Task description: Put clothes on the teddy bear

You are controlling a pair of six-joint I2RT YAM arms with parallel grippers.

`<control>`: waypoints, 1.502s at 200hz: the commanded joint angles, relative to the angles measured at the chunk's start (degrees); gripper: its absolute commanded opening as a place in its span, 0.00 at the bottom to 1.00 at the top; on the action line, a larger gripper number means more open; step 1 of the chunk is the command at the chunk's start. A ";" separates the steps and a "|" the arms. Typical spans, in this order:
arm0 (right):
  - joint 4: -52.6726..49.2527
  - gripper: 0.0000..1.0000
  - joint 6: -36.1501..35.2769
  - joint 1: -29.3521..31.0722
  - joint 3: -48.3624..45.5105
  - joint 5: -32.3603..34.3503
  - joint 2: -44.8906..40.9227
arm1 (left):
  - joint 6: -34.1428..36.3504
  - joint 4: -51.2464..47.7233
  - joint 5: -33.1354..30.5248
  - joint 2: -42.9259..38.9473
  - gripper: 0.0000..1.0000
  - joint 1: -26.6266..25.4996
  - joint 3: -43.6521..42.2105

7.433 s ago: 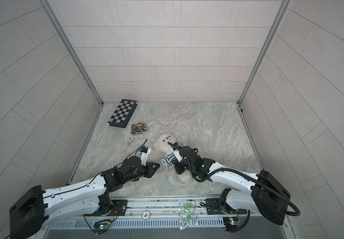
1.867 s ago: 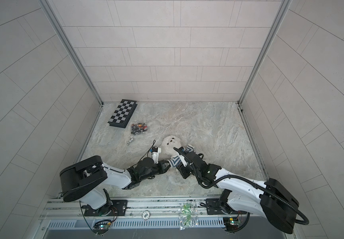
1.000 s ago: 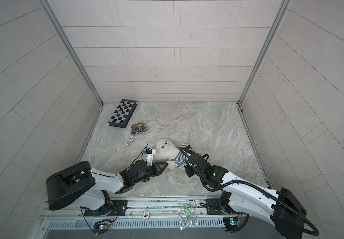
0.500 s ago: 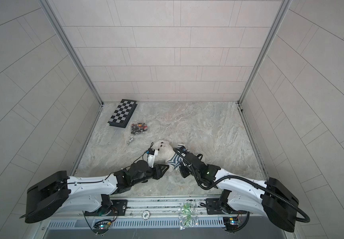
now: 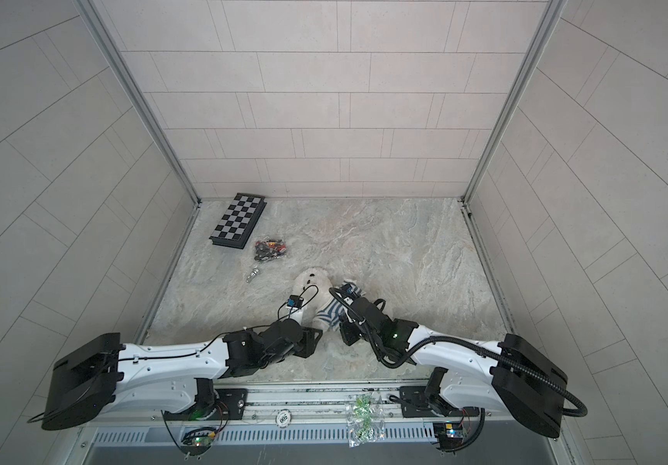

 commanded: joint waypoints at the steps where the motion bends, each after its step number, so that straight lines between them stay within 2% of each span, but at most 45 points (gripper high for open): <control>1: 0.93 0.00 1.53 0.47 0.91 0.09 0.01 | 0.35 -2.07 -2.74 1.52 0.50 -0.30 2.51; 63: 1.14 0.00 1.99 1.08 0.60 0.37 0.07 | 2.07 0.60 -0.95 4.71 0.49 -0.17 5.16; 101: 0.10 0.00 1.60 1.06 0.57 1.34 -0.85 | 2.27 0.30 -0.79 6.34 0.40 0.08 5.28; 113: 0.25 0.00 0.91 1.06 0.27 1.52 -1.33 | 2.28 0.23 -1.21 6.48 0.36 0.10 4.93; 132: 0.38 0.00 0.41 1.07 -0.22 1.90 -2.12 | 2.19 0.62 -0.89 6.36 0.18 0.69 4.07; 158: -1.32 0.00 0.02 1.00 -0.38 3.01 -3.55 | 1.92 3.11 1.61 4.68 0.00 2.60 1.27; 190: -4.10 0.00 -0.48 -0.50 -0.96 4.37 -5.67 | 2.86 1.97 3.19 0.62 0.00 4.51 -2.13; 252: -7.41 0.00 -0.03 -5.31 -2.53 5.00 -5.31 | 7.17 -1.18 4.83 -13.67 0.00 8.66 -9.57; 279: -8.19 0.00 -0.27 -5.33 -2.08 5.42 -5.62 | 7.71 -1.81 4.97 -16.50 0.00 9.72 -10.50; 300: -7.09 0.00 -0.74 -5.12 -1.40 2.54 -4.95 | 8.38 -0.65 5.58 -16.14 0.00 9.71 -10.10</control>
